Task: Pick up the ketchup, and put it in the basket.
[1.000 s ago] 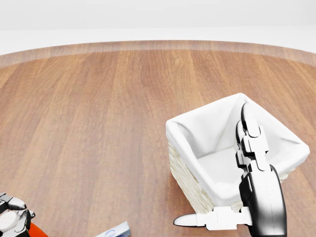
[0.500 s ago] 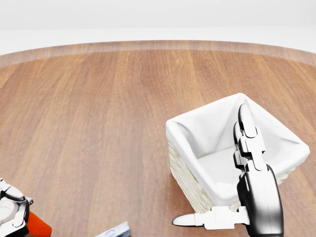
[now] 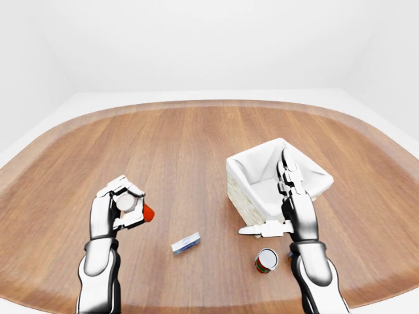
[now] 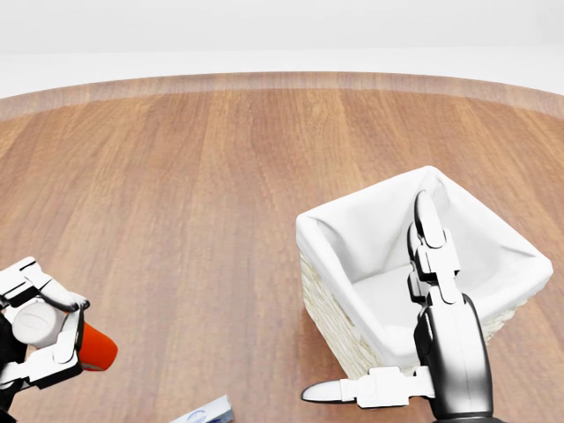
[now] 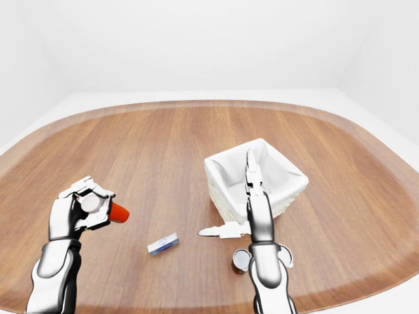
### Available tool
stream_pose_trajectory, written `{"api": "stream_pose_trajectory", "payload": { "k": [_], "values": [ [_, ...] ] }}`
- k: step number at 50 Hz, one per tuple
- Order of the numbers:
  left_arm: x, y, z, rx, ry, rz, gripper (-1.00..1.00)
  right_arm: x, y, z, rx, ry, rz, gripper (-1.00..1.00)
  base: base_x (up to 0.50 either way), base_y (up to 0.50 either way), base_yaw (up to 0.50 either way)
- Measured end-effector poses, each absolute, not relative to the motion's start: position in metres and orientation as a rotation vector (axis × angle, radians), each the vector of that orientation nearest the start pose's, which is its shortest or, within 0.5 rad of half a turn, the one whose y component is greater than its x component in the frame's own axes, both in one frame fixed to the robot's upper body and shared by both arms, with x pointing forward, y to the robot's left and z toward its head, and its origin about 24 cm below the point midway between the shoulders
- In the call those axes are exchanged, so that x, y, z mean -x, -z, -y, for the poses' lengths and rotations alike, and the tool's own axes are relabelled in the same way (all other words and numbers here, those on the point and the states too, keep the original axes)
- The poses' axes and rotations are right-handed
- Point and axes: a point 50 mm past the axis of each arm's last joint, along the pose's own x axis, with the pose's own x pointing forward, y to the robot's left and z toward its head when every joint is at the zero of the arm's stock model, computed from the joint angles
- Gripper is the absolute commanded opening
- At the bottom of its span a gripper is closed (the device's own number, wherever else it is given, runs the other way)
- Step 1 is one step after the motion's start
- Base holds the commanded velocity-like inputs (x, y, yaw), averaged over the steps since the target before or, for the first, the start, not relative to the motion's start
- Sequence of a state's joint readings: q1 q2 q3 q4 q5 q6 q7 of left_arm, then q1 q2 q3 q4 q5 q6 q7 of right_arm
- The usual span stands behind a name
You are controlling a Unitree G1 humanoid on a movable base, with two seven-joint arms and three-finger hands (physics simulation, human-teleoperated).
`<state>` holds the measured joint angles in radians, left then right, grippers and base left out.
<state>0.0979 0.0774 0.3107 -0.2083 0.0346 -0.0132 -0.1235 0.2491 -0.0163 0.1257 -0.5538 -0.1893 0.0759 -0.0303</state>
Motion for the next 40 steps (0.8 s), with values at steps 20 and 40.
{"api": "stream_pose_trajectory", "payload": {
  "k": [20,40],
  "values": [
    [-0.241,-0.126,-0.188,-0.191,-0.087,0.294,-0.92,-0.198,-0.111,0.140,0.168,0.017,0.250,1.00,0.00,0.00,0.00],
    [-0.233,-0.177,-0.139,-0.160,0.036,0.549,-0.91,-0.196,-0.113,0.140,0.168,0.019,0.255,1.00,0.00,0.00,0.00]
  ]
}}
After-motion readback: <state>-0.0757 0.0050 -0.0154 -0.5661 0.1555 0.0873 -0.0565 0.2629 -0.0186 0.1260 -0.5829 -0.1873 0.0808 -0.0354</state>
